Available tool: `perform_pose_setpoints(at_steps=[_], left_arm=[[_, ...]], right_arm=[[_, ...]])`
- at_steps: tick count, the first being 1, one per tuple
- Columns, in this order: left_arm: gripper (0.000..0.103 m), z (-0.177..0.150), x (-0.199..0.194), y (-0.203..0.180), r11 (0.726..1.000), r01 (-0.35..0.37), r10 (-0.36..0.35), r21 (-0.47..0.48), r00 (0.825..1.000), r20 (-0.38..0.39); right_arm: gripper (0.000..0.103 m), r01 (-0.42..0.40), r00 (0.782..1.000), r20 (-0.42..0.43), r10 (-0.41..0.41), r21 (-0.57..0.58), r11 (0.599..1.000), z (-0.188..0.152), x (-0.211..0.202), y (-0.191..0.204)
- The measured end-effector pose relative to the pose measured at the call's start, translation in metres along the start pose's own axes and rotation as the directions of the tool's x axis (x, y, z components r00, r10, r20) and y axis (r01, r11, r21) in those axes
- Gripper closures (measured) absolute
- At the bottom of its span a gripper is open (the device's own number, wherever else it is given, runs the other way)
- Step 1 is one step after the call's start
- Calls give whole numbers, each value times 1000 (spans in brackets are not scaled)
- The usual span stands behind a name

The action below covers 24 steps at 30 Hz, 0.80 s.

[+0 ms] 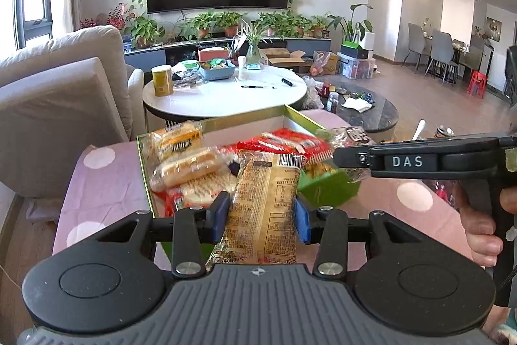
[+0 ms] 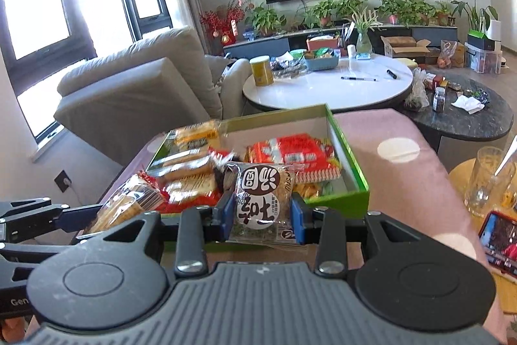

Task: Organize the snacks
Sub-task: 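Carry both snacks over the green box and open both grippers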

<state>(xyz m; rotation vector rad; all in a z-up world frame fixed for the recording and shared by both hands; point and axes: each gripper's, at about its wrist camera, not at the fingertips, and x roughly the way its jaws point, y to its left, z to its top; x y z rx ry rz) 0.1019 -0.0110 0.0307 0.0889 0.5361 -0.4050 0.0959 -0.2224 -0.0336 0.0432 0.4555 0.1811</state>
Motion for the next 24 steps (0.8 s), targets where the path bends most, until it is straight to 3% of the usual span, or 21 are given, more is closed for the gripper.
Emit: perform_pose_setpoints(at_steps=[14, 24], left_arm=[[64, 41, 51, 15, 999, -11, 11, -42, 1000, 0], [64, 59, 89, 27, 998, -16, 15, -56, 1000, -19]], right_arm=[[58, -6, 1000, 20, 6, 0, 1000, 27, 29, -6], [58, 41, 999, 22, -41, -4, 999, 49, 52, -19]])
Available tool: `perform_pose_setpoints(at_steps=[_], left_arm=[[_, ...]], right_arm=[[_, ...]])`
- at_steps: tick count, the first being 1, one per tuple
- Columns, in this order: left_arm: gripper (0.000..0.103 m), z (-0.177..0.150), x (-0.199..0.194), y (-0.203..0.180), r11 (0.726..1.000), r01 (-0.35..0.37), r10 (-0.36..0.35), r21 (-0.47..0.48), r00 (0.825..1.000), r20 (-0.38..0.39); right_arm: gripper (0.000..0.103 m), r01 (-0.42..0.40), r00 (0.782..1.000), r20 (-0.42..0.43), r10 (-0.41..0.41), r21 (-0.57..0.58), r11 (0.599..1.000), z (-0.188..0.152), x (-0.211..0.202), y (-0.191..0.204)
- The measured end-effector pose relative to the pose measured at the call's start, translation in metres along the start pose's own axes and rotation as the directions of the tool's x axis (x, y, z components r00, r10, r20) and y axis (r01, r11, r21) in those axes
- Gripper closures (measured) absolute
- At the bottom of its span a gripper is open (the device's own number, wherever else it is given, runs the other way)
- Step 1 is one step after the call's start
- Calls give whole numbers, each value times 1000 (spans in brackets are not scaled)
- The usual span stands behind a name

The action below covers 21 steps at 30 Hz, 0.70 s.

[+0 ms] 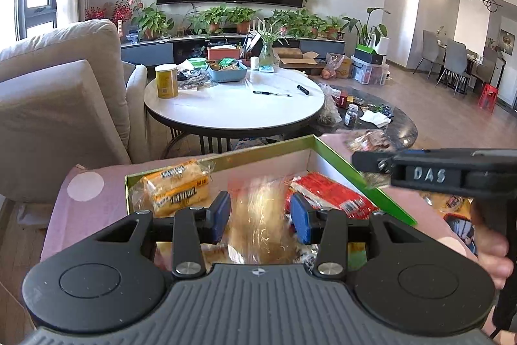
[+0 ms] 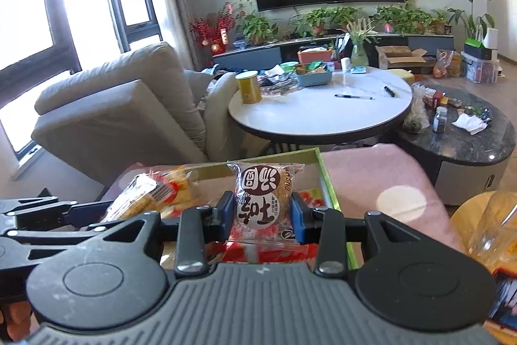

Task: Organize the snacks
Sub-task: 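Carry both snacks over the green box and open both grippers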

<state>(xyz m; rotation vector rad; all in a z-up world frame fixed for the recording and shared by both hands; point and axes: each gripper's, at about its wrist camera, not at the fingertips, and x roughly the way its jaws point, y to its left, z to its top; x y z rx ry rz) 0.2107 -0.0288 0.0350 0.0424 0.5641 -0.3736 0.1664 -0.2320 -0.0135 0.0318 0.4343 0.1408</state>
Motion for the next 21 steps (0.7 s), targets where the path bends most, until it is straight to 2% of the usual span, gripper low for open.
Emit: perform_pose_setpoints(at_steps=[9, 14, 21], left_arm=[[64, 4, 20, -2, 1000, 30, -30, 7, 999, -20], [64, -2, 22, 2, 1000, 15, -14, 9, 999, -41], [64, -4, 9, 4, 1000, 5, -5, 17, 1000, -21]], right_arm=[[58, 44, 999, -15, -44, 21, 999, 17, 25, -15], [58, 28, 997, -66, -26, 25, 999, 10, 43, -13], [58, 16, 995, -98, -13, 25, 1000, 12, 59, -2]])
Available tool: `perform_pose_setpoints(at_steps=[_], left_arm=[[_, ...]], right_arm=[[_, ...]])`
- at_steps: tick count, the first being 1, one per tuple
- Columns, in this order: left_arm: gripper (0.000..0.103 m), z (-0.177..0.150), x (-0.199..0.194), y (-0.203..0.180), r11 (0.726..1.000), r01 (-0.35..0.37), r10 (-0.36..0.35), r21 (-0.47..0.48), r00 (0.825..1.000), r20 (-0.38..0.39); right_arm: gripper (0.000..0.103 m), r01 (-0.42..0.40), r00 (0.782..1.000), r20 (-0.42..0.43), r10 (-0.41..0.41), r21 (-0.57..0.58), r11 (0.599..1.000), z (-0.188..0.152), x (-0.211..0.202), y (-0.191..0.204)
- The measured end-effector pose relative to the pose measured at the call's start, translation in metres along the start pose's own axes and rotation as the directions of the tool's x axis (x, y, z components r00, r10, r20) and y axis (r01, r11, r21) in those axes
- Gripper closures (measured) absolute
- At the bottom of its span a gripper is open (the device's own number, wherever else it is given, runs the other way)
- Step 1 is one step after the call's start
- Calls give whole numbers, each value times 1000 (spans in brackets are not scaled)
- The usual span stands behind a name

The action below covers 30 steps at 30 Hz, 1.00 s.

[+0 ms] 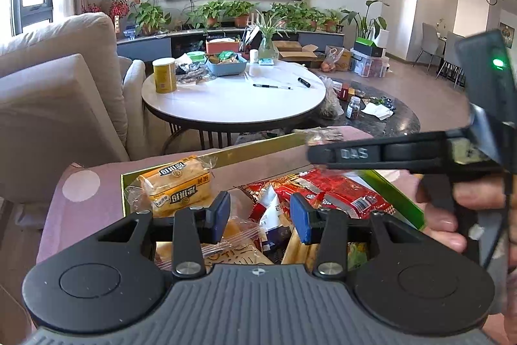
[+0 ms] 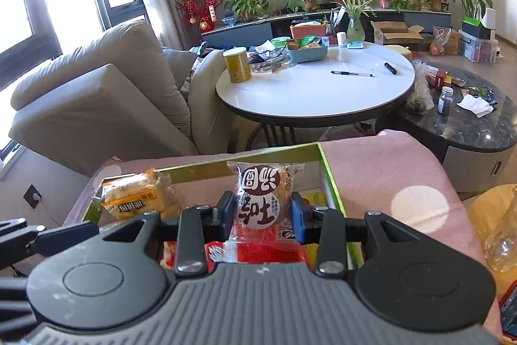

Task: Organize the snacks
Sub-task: 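Carry both snacks over the green box and open both grippers, then withdraw both grippers from the box and lower them toward the remaining snacks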

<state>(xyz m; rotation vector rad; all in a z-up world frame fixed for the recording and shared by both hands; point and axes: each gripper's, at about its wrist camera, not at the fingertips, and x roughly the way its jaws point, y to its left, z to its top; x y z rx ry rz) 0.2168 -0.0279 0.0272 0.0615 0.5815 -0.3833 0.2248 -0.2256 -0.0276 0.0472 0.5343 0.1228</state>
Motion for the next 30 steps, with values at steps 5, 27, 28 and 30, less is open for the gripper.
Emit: perform_pose_setpoints(at_steps=[5, 27, 28, 30], left_arm=[[63, -4, -11, -2, 1000, 16, -17, 20, 1000, 14], [38, -38, -60, -6, 1000, -14, 14, 2, 1000, 28], [36, -42, -63, -6, 1000, -13, 13, 2, 1000, 25], [33, -50, -69, -8, 1000, -13, 13, 5, 1000, 19]], right_arm=[[46, -23, 999, 35, 23, -11, 1000, 1, -4, 7], [38, -26, 998, 63, 29, -47, 999, -32, -67, 5], [38, -26, 998, 62, 29, -51, 998, -35, -70, 6], [38, -25, 998, 57, 28, -55, 998, -41, -76, 7]])
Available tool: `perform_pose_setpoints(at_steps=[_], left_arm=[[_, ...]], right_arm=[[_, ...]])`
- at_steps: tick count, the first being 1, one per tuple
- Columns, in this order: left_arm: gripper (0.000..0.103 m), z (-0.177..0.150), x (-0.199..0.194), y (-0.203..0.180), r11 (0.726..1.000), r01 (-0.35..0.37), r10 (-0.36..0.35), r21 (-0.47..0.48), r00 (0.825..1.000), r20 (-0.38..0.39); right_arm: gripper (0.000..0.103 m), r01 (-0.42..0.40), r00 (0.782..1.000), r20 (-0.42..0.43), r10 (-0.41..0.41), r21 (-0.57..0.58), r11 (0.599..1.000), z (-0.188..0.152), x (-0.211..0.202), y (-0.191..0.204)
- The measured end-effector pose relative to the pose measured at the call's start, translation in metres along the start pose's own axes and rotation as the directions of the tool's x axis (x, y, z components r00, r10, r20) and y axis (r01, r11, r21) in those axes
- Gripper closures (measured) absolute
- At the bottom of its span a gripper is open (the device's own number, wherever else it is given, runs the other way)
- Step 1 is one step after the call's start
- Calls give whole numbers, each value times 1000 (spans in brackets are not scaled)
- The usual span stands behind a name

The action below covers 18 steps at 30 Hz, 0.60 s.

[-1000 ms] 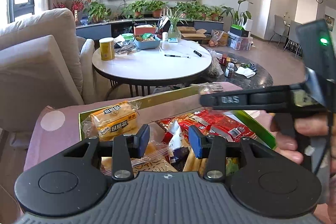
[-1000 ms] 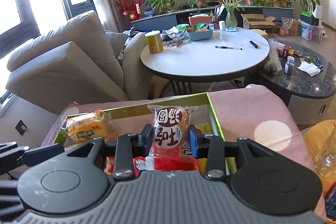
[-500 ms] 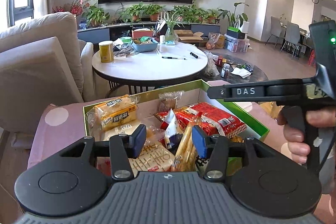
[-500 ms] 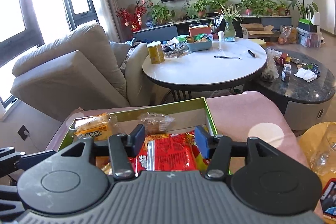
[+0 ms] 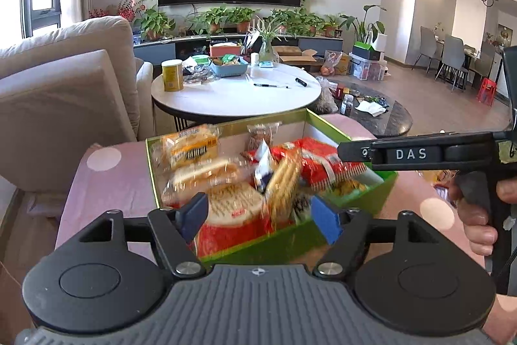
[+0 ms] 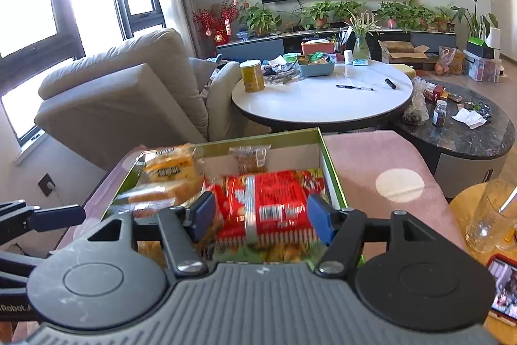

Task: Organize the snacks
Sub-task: 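Withdraw both grippers from the box and lower them toward the remaining snacks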

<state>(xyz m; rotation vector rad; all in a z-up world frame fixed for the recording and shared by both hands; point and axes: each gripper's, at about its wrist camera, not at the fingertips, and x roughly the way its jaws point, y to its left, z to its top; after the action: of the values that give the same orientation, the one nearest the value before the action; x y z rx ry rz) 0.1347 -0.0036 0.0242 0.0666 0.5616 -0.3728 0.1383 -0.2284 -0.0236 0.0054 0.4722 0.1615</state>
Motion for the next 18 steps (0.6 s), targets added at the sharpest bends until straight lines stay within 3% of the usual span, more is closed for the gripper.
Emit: perform_pose_setpoints(at_steps=[18], left_arm=[[27, -73, -48, 1, 1000, -29, 28, -7, 996, -85]], right_arm=[[38, -12, 998, -69, 9, -46, 999, -60, -49, 12]])
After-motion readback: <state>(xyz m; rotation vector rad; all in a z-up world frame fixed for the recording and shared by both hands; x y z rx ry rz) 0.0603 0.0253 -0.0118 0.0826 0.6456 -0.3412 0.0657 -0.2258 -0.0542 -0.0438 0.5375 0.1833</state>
